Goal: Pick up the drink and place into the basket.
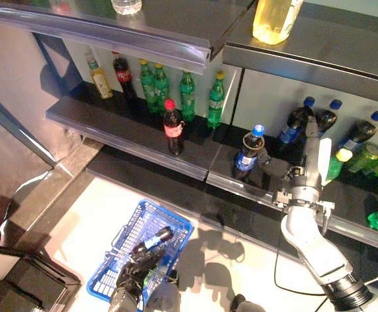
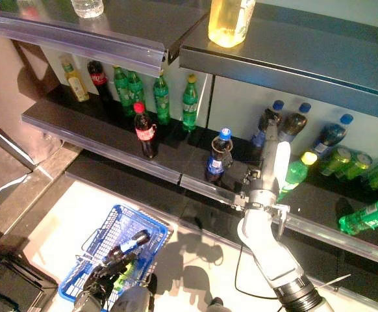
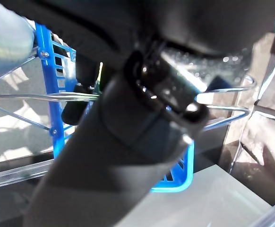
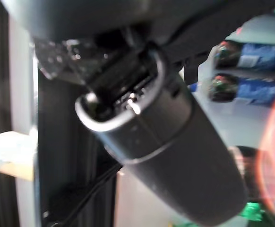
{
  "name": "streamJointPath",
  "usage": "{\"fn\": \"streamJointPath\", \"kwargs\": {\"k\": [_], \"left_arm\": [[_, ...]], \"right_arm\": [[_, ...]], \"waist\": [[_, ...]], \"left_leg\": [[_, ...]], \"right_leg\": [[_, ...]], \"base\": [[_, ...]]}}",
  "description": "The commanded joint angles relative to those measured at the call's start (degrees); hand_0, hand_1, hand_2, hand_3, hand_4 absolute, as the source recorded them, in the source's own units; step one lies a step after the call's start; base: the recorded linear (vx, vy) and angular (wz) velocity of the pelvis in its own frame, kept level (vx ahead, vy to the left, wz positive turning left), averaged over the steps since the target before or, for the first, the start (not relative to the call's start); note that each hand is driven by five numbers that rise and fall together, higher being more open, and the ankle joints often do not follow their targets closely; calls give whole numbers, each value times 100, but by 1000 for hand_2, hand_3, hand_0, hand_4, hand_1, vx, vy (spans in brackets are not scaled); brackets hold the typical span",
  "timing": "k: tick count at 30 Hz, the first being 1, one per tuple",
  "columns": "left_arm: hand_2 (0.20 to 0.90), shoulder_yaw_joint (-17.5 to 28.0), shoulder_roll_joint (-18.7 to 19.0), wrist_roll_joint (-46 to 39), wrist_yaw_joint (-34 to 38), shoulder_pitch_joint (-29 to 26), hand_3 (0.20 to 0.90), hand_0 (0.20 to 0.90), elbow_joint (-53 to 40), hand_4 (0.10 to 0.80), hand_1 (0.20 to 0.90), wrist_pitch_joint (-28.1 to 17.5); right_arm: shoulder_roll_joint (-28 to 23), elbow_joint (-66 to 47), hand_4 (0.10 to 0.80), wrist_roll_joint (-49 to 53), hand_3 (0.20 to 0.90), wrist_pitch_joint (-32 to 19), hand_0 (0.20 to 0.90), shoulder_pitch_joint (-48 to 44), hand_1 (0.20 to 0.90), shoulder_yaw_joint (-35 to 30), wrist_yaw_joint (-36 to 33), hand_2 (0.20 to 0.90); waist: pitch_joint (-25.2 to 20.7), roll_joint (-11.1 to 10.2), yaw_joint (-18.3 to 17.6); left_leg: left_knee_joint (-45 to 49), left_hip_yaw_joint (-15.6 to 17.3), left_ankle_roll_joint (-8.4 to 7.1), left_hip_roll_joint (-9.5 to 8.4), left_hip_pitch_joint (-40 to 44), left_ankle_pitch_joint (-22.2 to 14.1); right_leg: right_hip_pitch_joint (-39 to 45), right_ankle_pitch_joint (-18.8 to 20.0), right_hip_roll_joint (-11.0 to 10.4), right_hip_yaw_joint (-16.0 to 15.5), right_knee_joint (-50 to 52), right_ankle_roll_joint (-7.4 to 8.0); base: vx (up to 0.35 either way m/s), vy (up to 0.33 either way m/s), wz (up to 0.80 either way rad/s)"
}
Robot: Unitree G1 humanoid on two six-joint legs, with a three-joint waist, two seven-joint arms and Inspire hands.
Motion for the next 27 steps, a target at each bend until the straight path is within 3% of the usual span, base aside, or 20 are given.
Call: {"fn": "streamJointPath", "kwargs": {"k": [1,8,14,21,27], "left_arm": [[300,-465,364,359,-64,1248,200,300,-181,100,300,-267],[300,-748,512,34,-257,964,200,300,-289,100,300,-448],[300,-969,506,-236,-303,929,200,300,-514,100,300,-523],[300,-1041,672,-348,-249,713,200,300,-677,100,300,-431],[300,-1140,770,-390,-203,658,200,300,-814,100,300,-463]], "right_arm": [[-251,-557,800,-64,900,-473,900,-437,900,-218,-60,900],[-140,-323,800,226,900,-394,900,-944,900,-65,-505,900],[-143,-119,800,513,900,-323,900,-1171,900,-60,-454,900],[68,193,800,505,900,-373,900,-1736,900,-4,-741,900],[205,528,800,734,900,-517,900,-2259,900,-74,-1200,900]], "waist": [[-79,82,125],[553,231,92],[912,431,7],[1318,408,90],[1321,378,250]], "left_leg": [[677,-71,-308,266,-674,193],[1157,-219,-315,175,-1167,330],[1366,-250,-323,102,-1388,504],[1584,-303,-247,39,-1689,442],[1704,-417,-180,19,-2134,357]], "right_leg": [[-197,-102,-187,-51,567,-198],[-735,-176,-319,-25,1160,-290],[-1026,-223,-368,101,1470,-350],[-1296,-166,-366,114,1659,-343],[-1671,-68,-325,86,1669,-313]], "base": [[-13,32,2],[-98,28,-1],[-23,87,-2],[-41,-13,-3],[-27,-35,0]]}}
